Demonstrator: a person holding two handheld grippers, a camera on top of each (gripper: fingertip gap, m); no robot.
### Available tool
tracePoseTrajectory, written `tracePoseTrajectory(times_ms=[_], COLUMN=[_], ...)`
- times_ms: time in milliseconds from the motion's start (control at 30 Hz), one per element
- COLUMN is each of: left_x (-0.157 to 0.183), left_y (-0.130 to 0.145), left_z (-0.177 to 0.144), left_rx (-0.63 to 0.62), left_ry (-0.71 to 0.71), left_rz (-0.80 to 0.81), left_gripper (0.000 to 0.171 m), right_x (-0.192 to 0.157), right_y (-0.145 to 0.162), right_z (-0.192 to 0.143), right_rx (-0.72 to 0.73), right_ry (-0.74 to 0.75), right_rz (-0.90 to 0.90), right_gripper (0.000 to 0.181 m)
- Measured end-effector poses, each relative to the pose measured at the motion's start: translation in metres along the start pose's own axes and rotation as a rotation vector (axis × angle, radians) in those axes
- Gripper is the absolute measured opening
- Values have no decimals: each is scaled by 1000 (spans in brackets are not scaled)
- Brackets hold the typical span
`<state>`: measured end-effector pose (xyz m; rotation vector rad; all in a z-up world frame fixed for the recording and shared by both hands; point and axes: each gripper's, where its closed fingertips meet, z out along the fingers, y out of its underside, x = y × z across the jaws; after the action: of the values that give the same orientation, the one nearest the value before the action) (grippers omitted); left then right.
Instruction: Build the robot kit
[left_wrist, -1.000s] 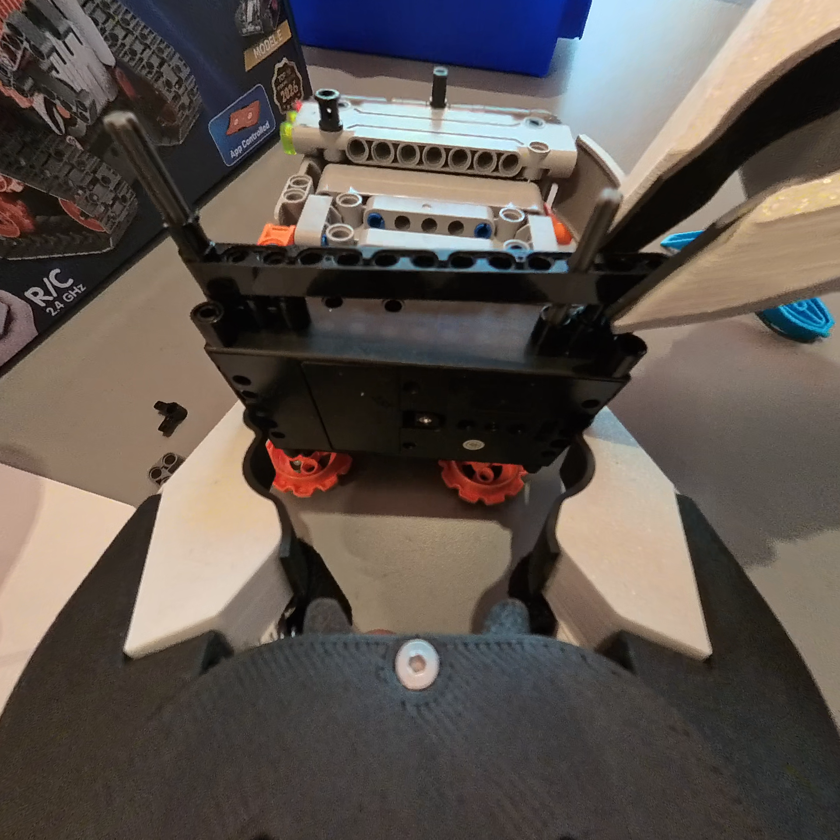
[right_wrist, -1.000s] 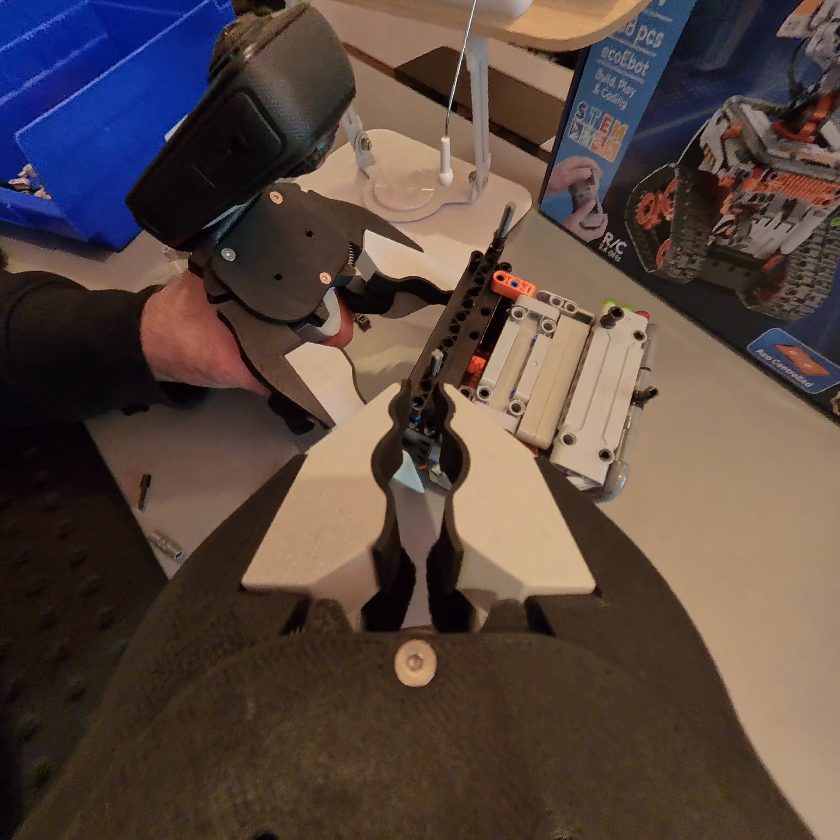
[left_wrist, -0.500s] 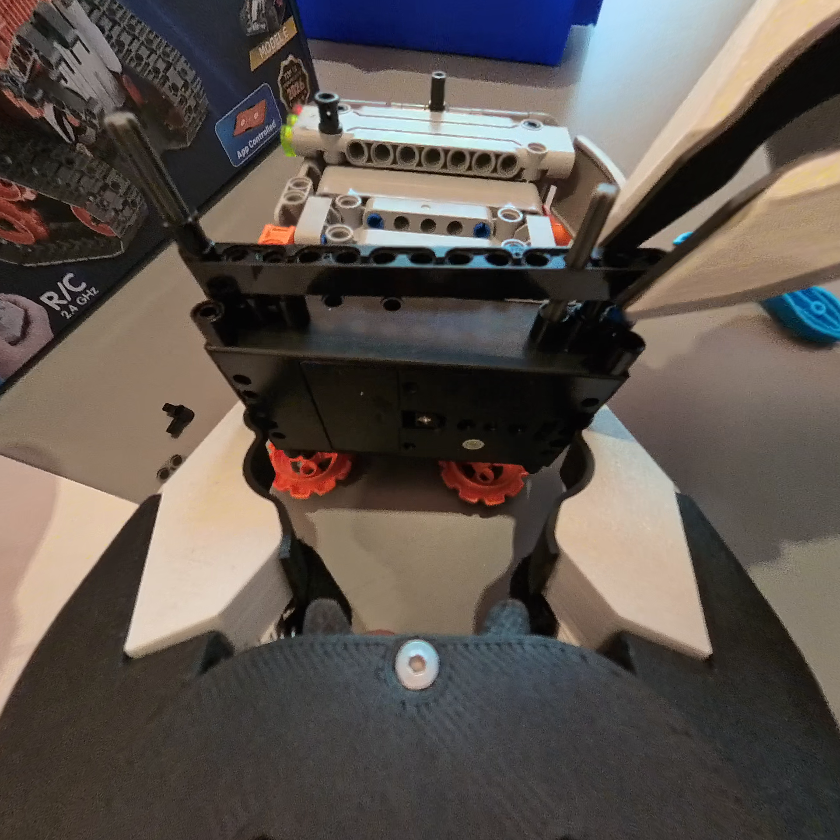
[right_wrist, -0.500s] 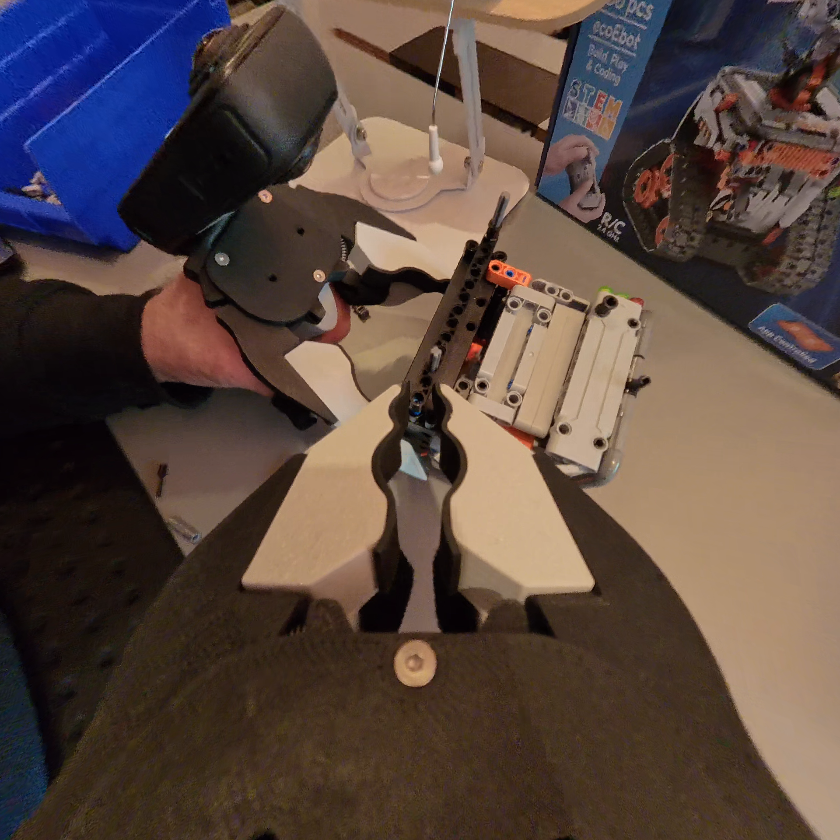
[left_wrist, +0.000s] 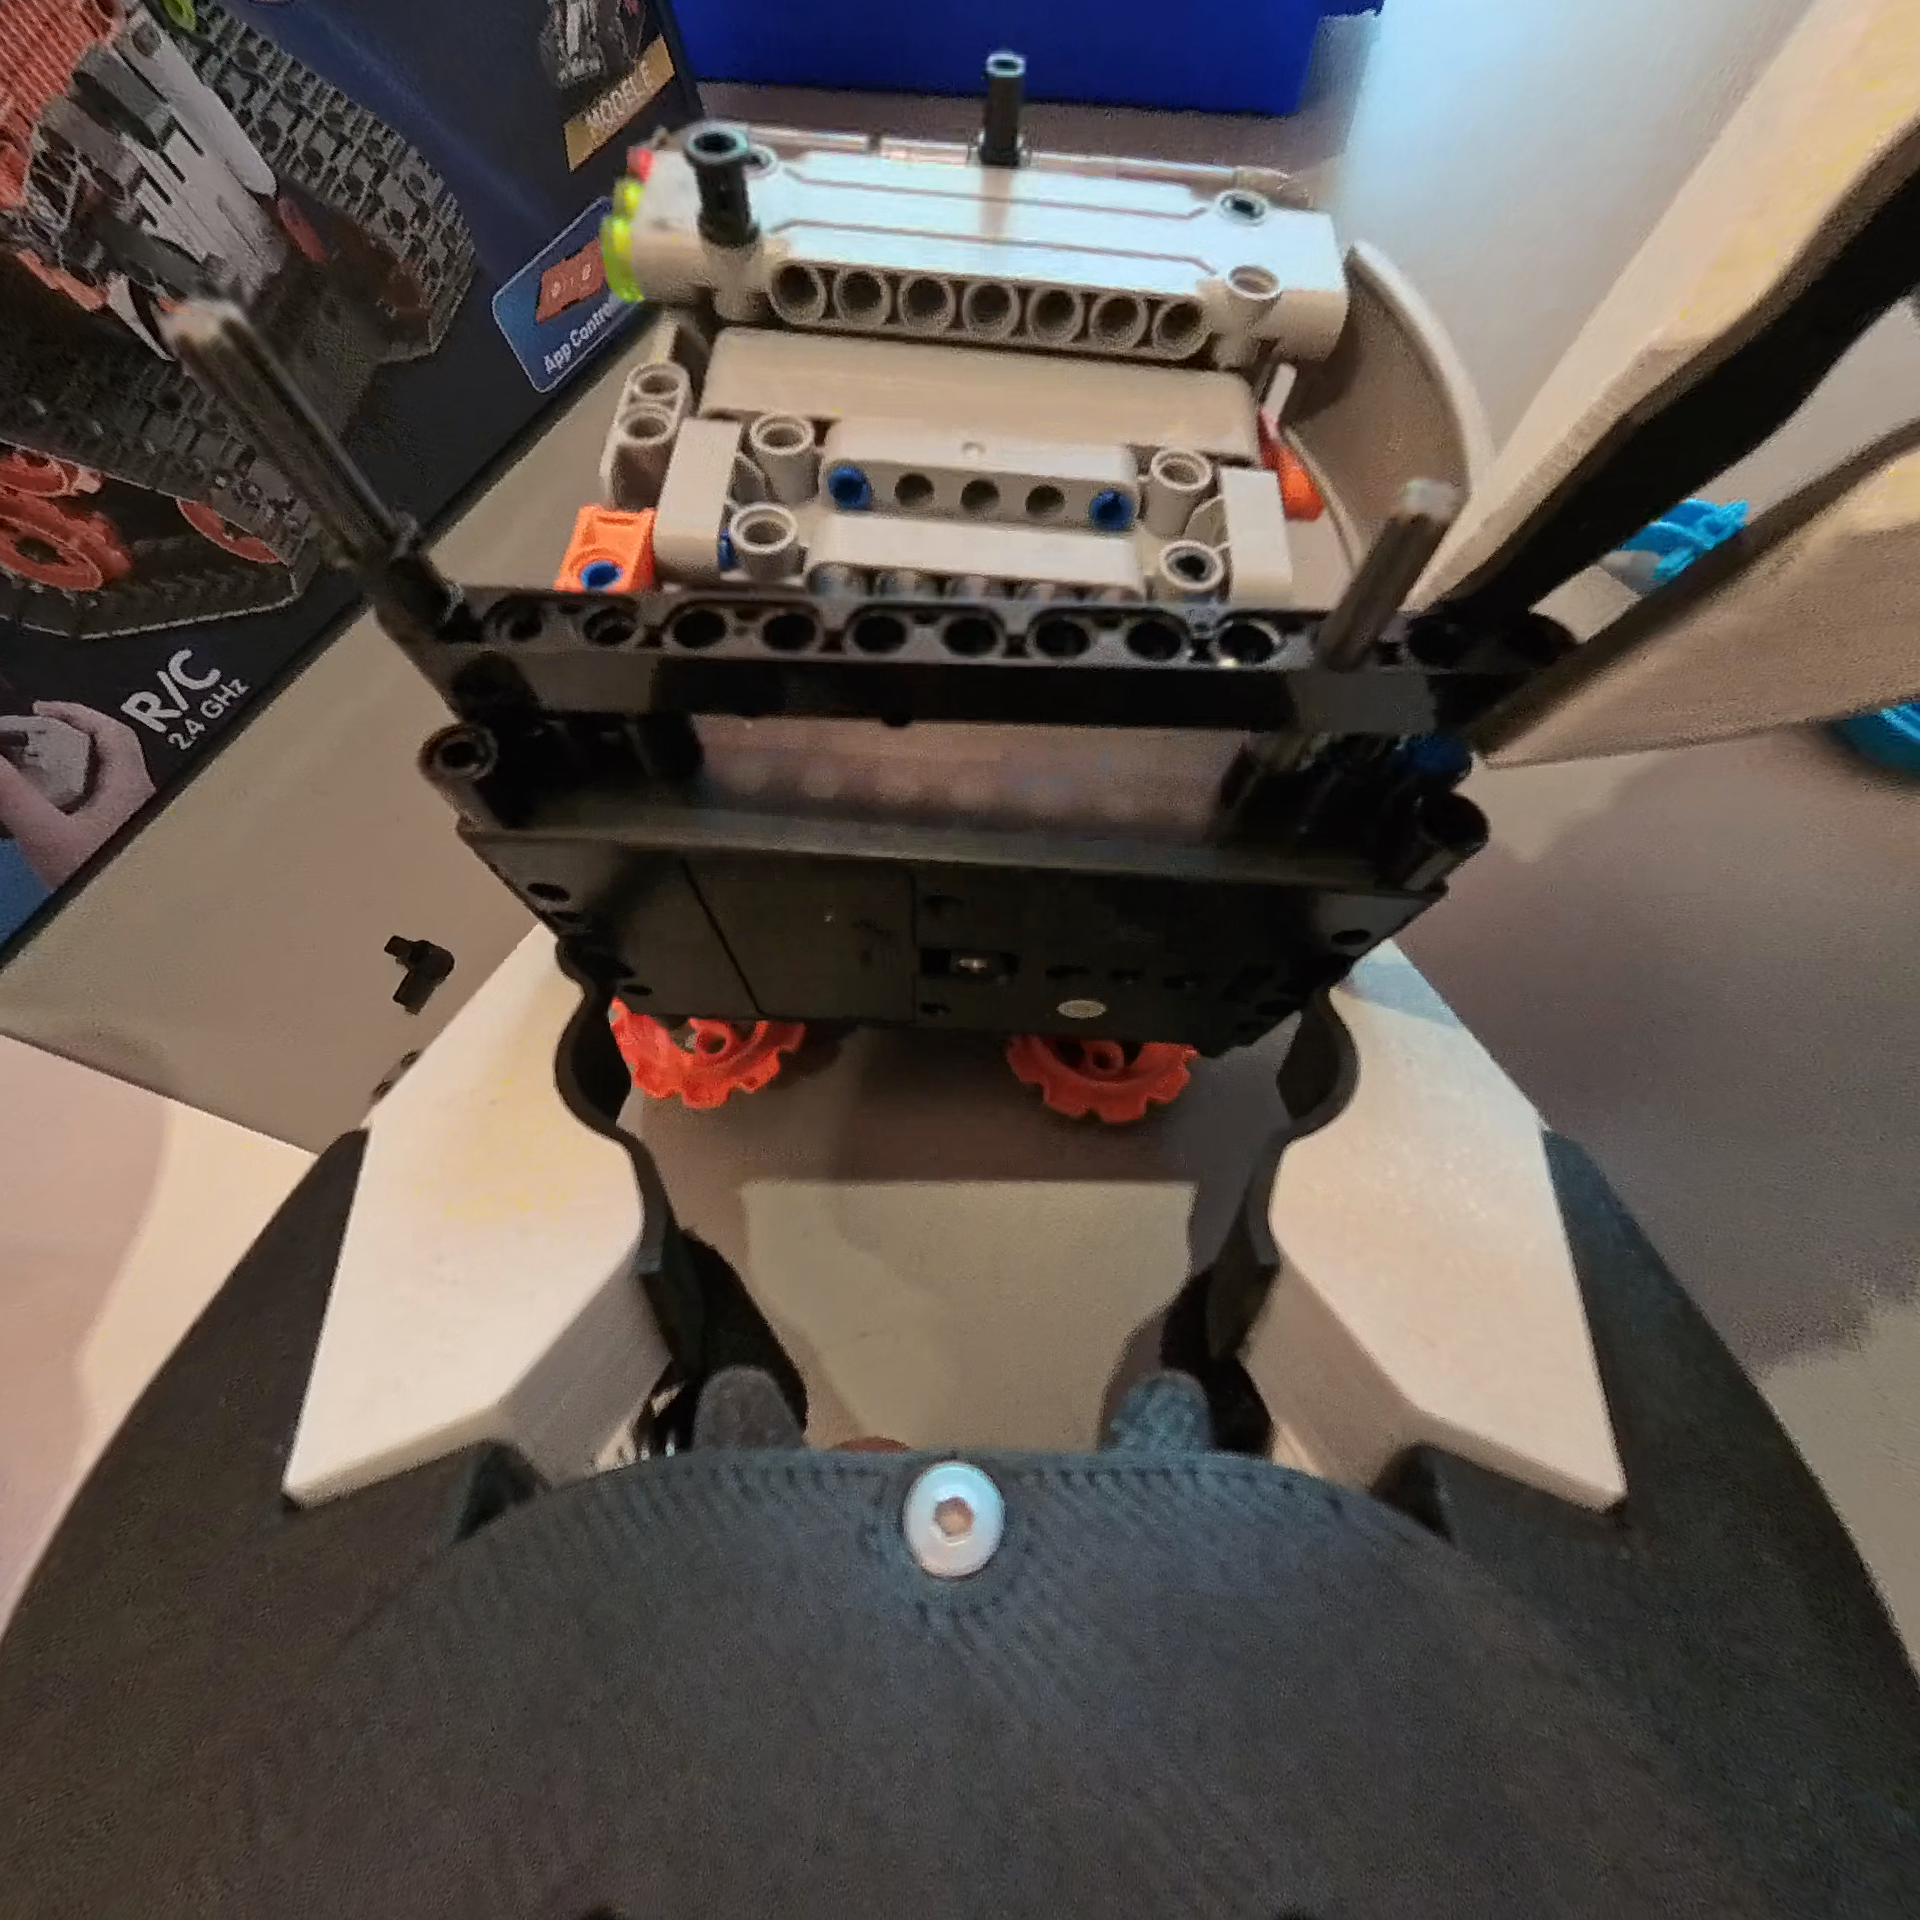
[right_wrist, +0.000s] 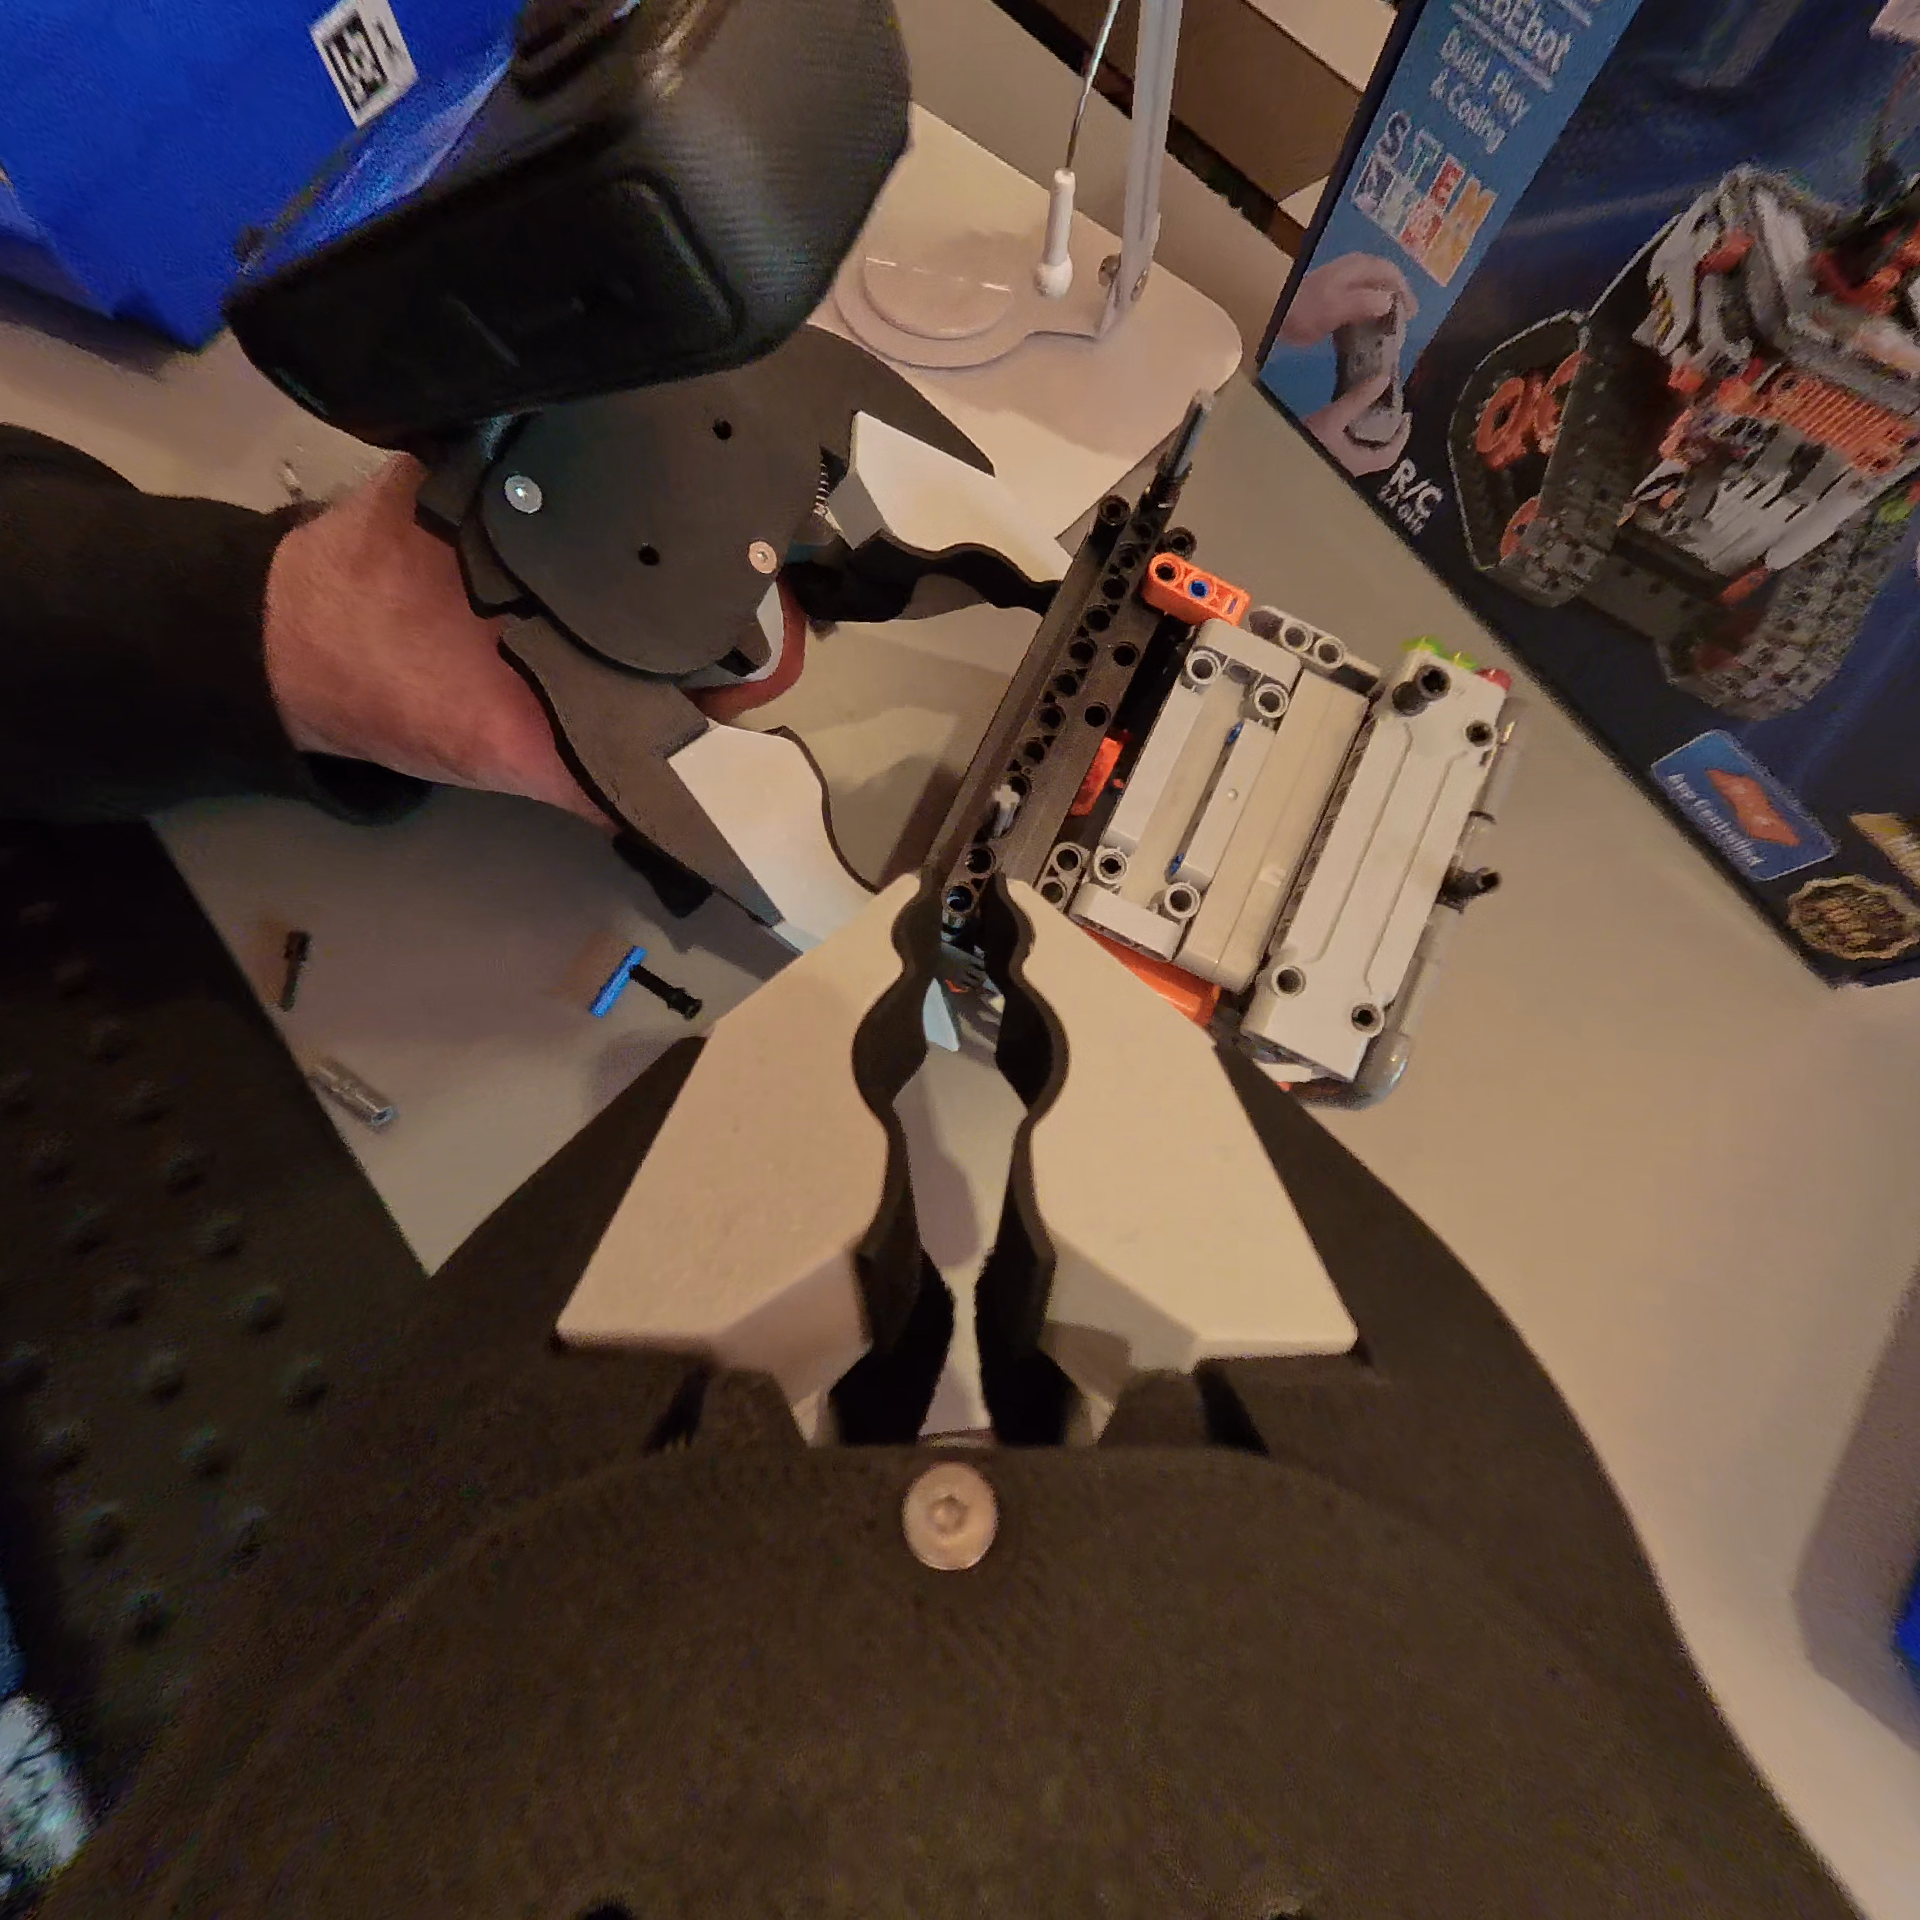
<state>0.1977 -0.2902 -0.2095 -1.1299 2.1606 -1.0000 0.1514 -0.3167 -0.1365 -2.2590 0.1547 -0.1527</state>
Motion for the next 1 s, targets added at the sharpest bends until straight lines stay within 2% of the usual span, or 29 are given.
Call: tracePoseTrajectory(times_ms=[500, 633, 767, 833, 1000], left_x=[-1, -1, -2, -1, -2], left_y=[-4, -7, -7, -8, -8], left_z=[8, 12, 14, 14, 16], left_rx=[-57, -73, -76, -80, -72], left_ry=[17, 18, 14, 6, 14], left_rz=[-10, -6, -16, -10, -22], left_gripper=[129, 129, 129, 129, 130], right_x=[14, 22, 25, 25, 28], right_y=[4, 8, 7, 8, 6], right_z=[-1, -2, -1, -2, -2], right_rx=[-71, -55, 20, 35, 60], right_ry=[188, 220, 212, 261, 177], right_rz=[-249, -249, -163, -180, -90], right_gripper=[5, 6, 5, 6, 6])
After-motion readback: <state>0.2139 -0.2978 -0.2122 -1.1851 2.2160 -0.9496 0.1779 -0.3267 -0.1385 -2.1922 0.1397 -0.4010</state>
